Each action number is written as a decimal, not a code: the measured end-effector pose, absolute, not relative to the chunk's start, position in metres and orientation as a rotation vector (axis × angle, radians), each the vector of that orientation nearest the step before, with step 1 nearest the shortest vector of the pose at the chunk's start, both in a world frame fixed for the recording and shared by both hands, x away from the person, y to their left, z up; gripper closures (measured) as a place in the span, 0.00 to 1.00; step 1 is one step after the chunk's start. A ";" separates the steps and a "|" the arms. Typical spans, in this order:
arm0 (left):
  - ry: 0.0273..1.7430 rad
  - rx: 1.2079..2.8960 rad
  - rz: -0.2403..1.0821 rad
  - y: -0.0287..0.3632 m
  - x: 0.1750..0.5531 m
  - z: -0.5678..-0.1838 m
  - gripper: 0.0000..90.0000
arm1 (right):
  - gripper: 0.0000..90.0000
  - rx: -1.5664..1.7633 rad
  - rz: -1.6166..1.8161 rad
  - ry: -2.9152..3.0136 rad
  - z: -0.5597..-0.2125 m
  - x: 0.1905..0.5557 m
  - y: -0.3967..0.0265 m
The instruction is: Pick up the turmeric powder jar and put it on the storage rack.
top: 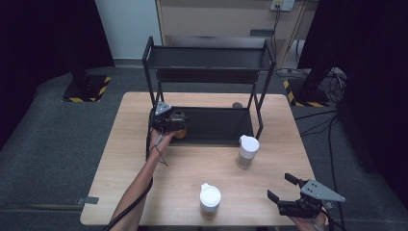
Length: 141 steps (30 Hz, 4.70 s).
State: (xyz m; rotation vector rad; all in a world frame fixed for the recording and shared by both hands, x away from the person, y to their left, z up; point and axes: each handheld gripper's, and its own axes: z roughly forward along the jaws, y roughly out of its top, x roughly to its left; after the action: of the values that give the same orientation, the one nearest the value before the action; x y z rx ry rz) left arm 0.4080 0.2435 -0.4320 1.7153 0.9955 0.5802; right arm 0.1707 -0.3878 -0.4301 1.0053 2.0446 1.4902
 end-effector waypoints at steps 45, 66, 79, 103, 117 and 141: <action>0.749 1.671 0.494 0.301 0.326 -0.354 0.07 | 0.09 1.004 1.472 2.053 -0.429 0.171 -0.385; 0.648 1.671 0.499 0.330 0.260 -0.367 0.06 | 0.09 1.006 1.462 2.048 -0.428 0.170 -0.383; 0.607 1.669 0.468 0.346 0.224 -0.385 0.06 | 0.09 1.005 1.459 2.049 -0.428 0.170 -0.383; 0.748 1.630 0.480 0.364 0.187 -0.439 0.05 | 0.09 1.004 1.453 2.049 -0.427 0.170 -0.382; 0.782 1.659 0.477 0.373 0.181 -0.456 0.04 | 0.08 0.996 1.447 2.049 -0.427 0.169 -0.381; 0.801 1.683 0.491 0.382 0.176 -0.464 0.04 | 0.08 0.984 1.455 2.054 -0.428 0.170 -0.382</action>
State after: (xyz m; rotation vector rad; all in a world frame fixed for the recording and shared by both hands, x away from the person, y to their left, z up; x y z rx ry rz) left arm 0.1757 0.3820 -0.4642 1.6829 0.8010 0.4907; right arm 0.1697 -0.3816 -0.4275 0.9839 2.0542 1.4550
